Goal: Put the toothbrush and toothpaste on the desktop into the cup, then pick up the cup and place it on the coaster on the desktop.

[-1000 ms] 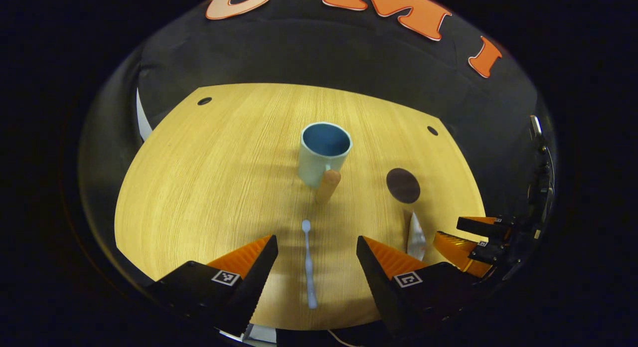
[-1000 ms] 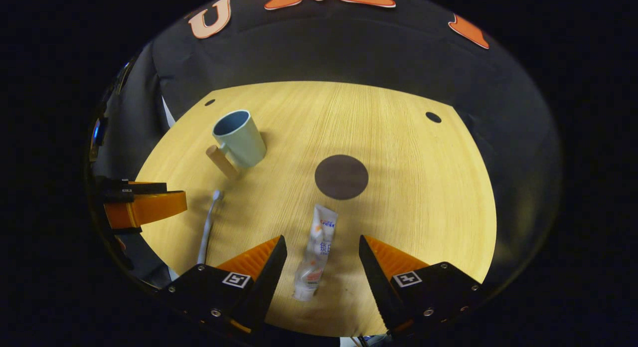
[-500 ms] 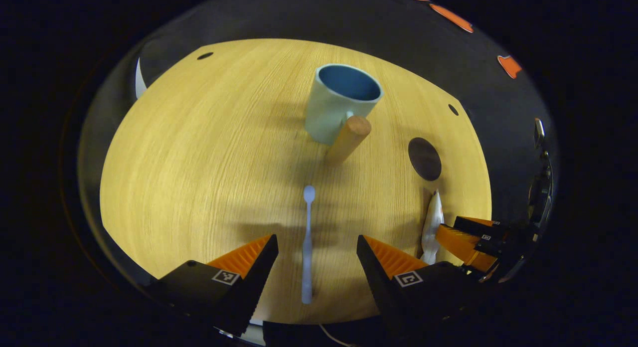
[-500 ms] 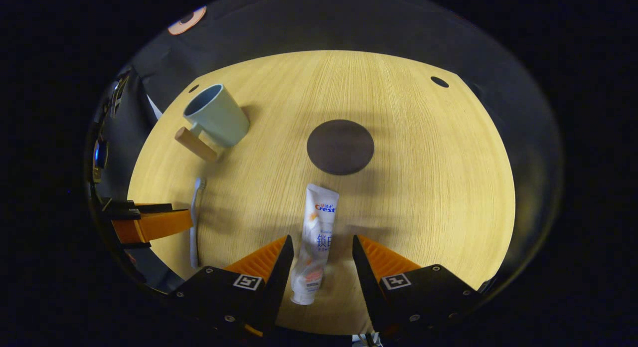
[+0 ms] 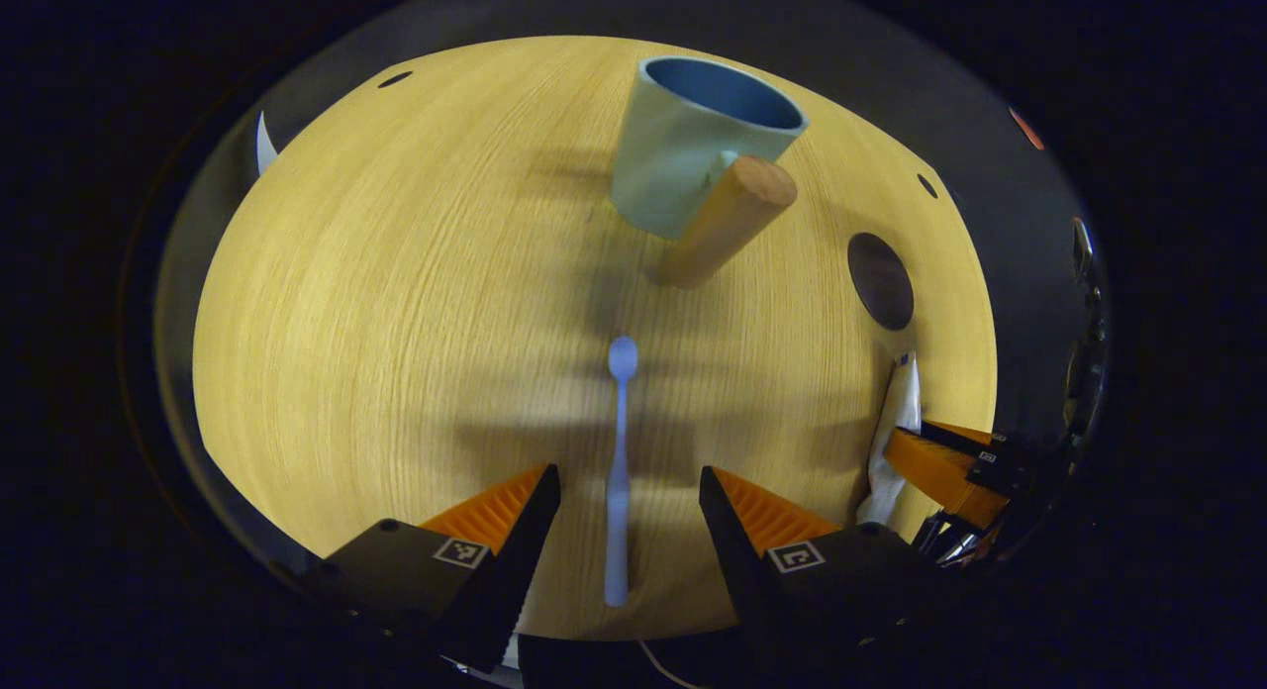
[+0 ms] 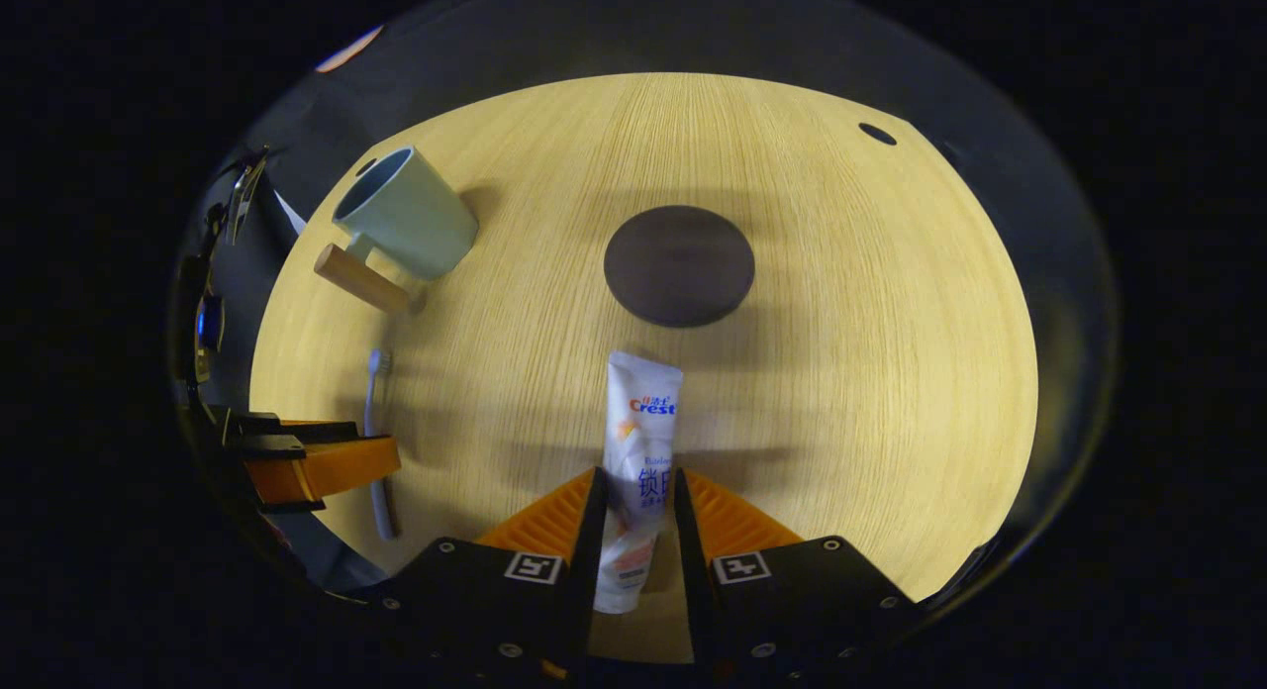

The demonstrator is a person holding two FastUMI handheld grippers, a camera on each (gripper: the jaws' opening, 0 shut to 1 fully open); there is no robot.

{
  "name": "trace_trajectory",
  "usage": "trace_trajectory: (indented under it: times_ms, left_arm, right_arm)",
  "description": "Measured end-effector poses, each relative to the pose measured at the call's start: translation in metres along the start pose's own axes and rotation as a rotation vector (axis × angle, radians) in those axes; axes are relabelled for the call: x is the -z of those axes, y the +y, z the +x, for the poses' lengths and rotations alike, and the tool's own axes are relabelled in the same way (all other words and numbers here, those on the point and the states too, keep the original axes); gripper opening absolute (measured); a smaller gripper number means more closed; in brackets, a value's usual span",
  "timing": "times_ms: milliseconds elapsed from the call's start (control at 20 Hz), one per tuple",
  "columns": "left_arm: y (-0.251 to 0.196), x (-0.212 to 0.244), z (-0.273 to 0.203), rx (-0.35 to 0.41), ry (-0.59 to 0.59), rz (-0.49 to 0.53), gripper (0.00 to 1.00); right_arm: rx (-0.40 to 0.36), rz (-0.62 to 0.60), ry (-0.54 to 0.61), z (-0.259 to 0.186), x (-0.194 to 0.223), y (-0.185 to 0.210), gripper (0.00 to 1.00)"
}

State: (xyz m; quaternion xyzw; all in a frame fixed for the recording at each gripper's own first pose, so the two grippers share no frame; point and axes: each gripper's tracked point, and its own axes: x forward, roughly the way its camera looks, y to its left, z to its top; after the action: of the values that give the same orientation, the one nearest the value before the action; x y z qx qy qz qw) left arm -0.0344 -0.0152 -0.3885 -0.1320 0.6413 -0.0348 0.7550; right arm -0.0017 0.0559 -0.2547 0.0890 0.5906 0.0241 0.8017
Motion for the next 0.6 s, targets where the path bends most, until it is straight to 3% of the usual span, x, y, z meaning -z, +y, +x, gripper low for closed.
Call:
trace_trajectory:
  times_ms: [100, 200, 300, 350, 400, 450, 550, 600]
  left_arm:
    - [0.003, -0.008, 0.002, -0.031, 0.003, 0.031, 0.86]
    - [0.006, -0.018, 0.003, -0.046, 0.013, 0.045, 0.70]
    - [0.009, -0.030, 0.004, -0.060, 0.024, 0.044, 0.65]
    - [0.013, -0.038, 0.005, -0.075, 0.028, 0.044, 0.58]
    - [0.018, -0.046, 0.005, -0.089, 0.027, 0.044, 0.51]
    - [0.024, -0.056, 0.006, -0.103, 0.025, 0.047, 0.34]
    - [0.032, -0.078, 0.005, -0.108, 0.033, 0.041, 0.14]
    - [0.035, -0.088, 0.006, -0.102, 0.044, 0.029, 0.11]
  right_arm:
    - [-0.002, 0.007, 0.002, 0.000, 0.000, -0.001, 0.36]
    - [-0.007, 0.020, 0.011, 0.000, 0.001, 0.000, 0.34]
    - [-0.014, 0.035, 0.023, -0.001, 0.006, 0.001, 0.31]
    - [-0.019, 0.051, 0.023, -0.002, 0.007, 0.002, 0.33]
    - [-0.027, 0.068, 0.024, -0.003, 0.008, 0.003, 0.27]
    - [-0.035, 0.084, 0.020, -0.004, 0.009, 0.005, 0.27]
    - [-0.054, 0.102, 0.016, -0.003, 0.010, 0.007, 0.22]
    - [-0.057, 0.109, 0.008, -0.003, 0.010, 0.008, 0.20]
